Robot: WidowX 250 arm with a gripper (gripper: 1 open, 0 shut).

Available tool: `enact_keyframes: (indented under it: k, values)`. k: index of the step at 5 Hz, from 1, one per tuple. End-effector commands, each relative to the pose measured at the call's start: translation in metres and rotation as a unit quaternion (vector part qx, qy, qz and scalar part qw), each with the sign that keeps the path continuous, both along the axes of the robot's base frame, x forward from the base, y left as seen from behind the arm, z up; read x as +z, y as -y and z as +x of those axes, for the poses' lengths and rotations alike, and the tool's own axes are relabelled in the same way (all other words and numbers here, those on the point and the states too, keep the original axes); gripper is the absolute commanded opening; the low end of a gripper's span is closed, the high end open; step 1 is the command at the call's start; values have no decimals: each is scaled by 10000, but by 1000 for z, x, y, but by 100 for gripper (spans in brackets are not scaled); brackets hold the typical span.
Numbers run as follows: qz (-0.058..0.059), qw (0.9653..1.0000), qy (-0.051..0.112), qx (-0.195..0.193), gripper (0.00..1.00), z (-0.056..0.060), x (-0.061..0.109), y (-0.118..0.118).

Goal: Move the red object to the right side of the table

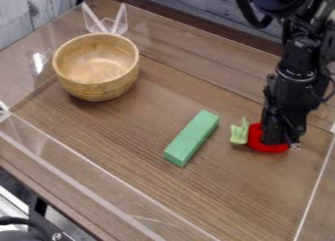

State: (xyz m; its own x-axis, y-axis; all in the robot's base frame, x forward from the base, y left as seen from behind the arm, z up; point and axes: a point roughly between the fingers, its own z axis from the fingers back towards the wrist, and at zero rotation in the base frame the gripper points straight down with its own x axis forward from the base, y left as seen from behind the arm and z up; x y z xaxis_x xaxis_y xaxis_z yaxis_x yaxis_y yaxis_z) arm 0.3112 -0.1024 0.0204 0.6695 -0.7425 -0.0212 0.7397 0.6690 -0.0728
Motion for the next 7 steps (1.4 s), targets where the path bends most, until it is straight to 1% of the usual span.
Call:
enact_keyframes:
  k: [1, 2, 3, 4, 5, 6, 7]
  values:
    - [89, 9967, -537, 609, 0, -8, -22, -15]
    - [79, 9927, -690, 983, 0, -3, -21, -21]
    - [85, 9867, -847, 1387, 0, 3, -21, -27]
    - [111, 9792, -1027, 1746, 0, 7, -20, -32]
    - [76, 9751, -830, 2056, 0, 5, 0, -18]
    - [53, 9743, -610, 2166, 0, 0, 25, -15]
    - [10, 9750, -391, 2187, 0, -8, 49, -6]
